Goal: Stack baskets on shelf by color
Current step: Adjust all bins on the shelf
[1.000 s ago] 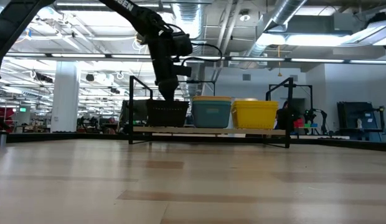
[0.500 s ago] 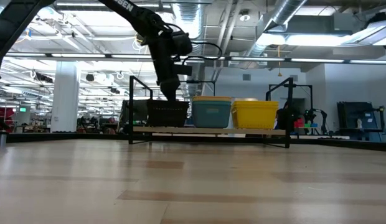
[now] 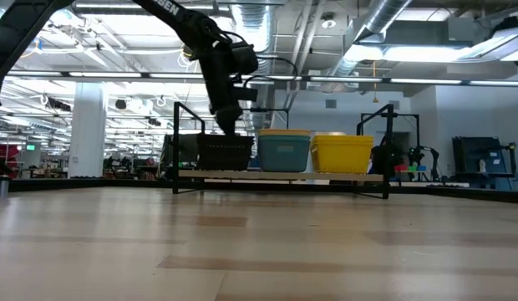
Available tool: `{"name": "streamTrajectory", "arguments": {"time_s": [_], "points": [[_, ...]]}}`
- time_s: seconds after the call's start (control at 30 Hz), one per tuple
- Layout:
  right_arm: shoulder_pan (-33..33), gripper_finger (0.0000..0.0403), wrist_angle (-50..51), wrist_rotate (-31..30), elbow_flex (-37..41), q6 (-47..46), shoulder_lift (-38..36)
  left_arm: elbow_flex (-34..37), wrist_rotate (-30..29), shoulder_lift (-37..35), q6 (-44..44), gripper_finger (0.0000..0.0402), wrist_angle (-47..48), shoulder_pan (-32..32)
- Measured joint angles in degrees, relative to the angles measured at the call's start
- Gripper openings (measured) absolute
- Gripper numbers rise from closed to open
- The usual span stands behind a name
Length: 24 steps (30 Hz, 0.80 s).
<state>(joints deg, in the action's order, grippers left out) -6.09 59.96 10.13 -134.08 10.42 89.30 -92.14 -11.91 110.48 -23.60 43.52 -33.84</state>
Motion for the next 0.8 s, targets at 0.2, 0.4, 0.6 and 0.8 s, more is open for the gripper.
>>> {"name": "streamTrajectory", "arguments": {"time_s": [0.2,0.4,0.6,0.8], "points": [[0.0,0.0001,0.4,0.0,0.0,0.0,0.0,0.0,-5.3,-0.8,7.0,0.0,6.7,2.4],[0.0,0.0001,3.3,0.0,0.0,0.4,0.0,0.0,-13.3,-6.5,11.5,0.0,5.4,5.9],[0.1,0.0001,3.3,0.0,0.0,1.9,0.0,-0.1,-11.1,-12.1,30.4,0.0,18.4,7.8],[0.0,0.0001,2.9,0.2,0.0,4.5,-0.1,0.0,-10.7,-12.6,37.6,0.0,27.9,9.4]]}}
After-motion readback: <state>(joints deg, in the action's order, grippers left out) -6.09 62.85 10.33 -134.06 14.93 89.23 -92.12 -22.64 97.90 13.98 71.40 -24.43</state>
